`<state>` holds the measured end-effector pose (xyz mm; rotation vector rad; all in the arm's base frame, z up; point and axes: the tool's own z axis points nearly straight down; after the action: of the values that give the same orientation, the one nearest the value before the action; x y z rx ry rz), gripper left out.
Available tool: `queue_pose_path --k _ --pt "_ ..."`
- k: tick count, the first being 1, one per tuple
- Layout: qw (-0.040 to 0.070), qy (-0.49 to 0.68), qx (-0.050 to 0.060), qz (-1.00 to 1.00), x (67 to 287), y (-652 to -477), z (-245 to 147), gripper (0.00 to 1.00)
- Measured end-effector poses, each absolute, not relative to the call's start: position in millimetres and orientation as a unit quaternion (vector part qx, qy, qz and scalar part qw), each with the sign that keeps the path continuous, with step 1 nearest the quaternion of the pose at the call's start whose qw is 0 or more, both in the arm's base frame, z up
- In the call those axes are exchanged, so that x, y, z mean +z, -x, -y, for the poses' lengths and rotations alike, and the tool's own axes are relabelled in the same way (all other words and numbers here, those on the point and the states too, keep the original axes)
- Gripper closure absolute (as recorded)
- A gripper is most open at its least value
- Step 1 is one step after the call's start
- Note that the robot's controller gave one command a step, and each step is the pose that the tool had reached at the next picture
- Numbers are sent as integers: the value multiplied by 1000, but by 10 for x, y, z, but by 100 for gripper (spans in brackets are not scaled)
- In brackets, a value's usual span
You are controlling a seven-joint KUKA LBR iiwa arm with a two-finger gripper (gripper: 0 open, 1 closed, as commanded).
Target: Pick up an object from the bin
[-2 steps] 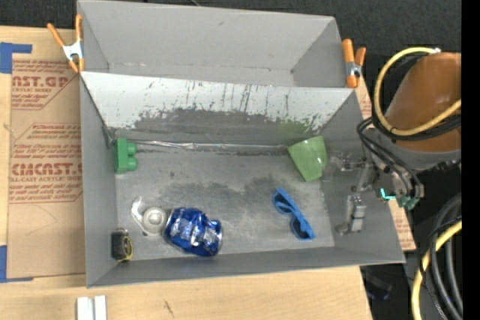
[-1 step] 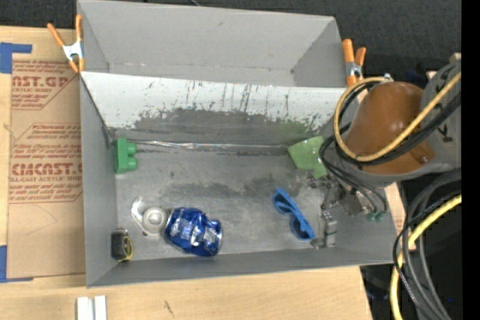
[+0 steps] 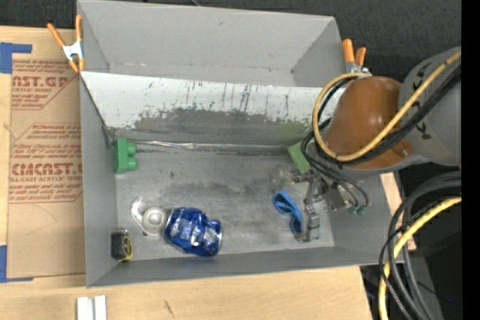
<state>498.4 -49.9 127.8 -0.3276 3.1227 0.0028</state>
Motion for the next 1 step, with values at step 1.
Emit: queue_pose_path --k 1 --pt "0 127 0 -992 663 -5330 537 0"
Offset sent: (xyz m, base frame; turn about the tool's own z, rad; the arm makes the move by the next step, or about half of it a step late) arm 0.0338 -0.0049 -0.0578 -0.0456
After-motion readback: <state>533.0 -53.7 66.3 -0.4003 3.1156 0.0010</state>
